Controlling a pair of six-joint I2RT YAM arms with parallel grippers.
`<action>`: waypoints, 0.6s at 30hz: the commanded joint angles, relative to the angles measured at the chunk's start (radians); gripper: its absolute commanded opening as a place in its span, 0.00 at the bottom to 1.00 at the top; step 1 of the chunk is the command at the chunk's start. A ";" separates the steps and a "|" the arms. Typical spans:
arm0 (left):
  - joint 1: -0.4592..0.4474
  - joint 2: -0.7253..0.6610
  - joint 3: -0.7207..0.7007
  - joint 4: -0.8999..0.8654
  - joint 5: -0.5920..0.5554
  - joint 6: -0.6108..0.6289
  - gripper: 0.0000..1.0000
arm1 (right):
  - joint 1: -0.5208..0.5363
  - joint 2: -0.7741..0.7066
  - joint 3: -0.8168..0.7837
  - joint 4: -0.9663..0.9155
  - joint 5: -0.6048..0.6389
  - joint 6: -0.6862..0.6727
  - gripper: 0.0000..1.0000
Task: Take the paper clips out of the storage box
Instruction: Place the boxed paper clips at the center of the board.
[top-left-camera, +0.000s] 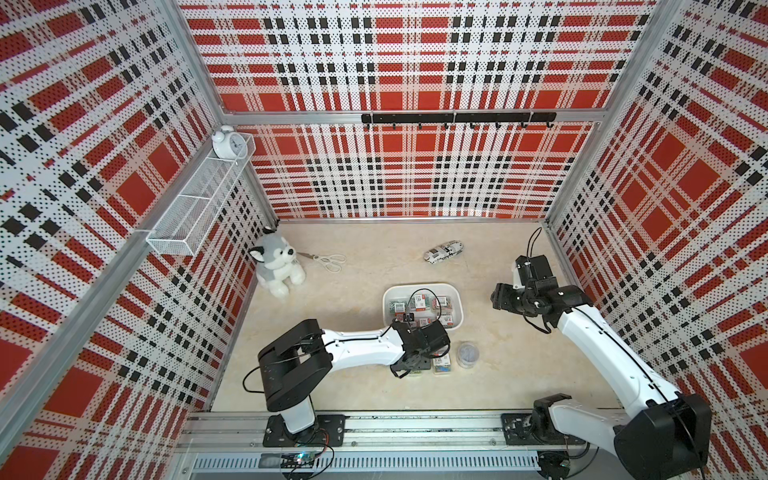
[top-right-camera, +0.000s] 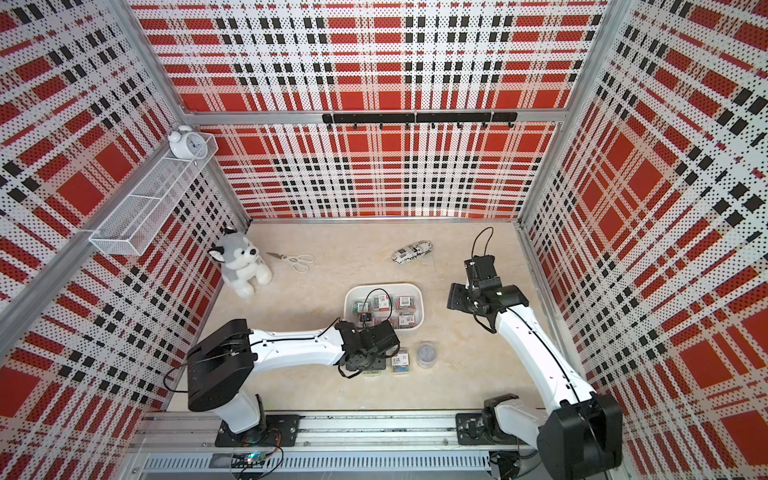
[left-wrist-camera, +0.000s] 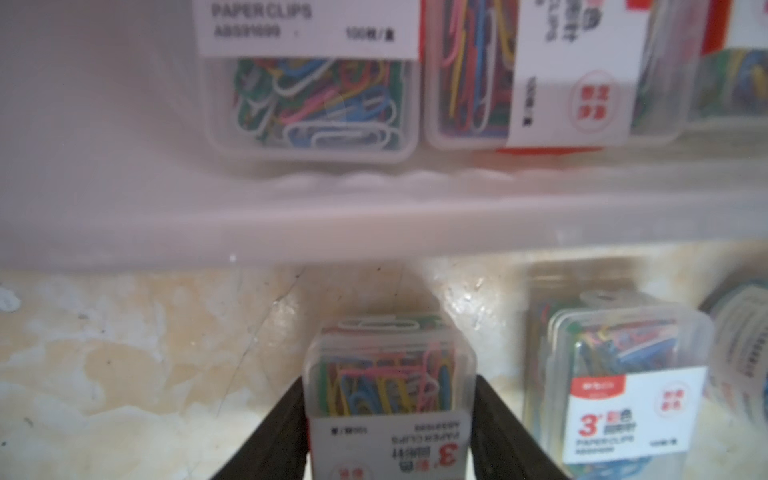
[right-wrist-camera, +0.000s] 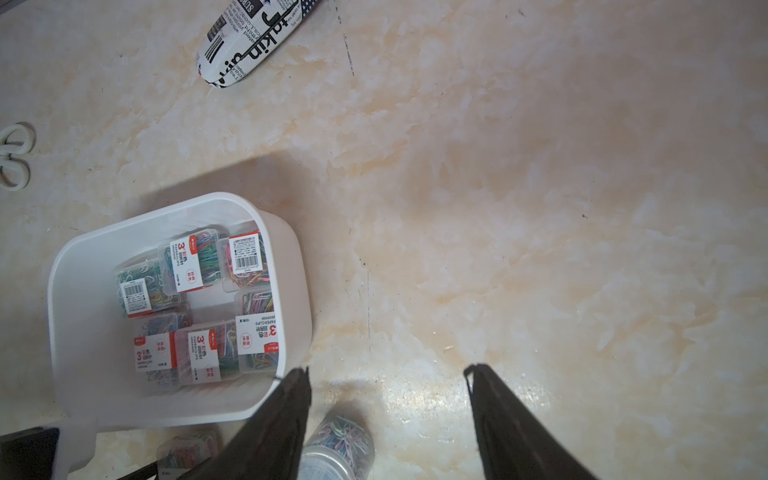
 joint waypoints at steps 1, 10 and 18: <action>0.001 0.028 0.037 0.000 -0.006 0.018 0.59 | -0.007 -0.017 -0.009 0.002 0.003 -0.002 0.66; -0.004 0.012 0.006 0.004 0.016 0.005 0.59 | -0.007 -0.022 -0.015 0.003 0.002 -0.002 0.66; -0.012 0.023 0.010 0.003 0.027 0.002 0.59 | -0.007 -0.022 -0.016 0.003 -0.001 -0.002 0.67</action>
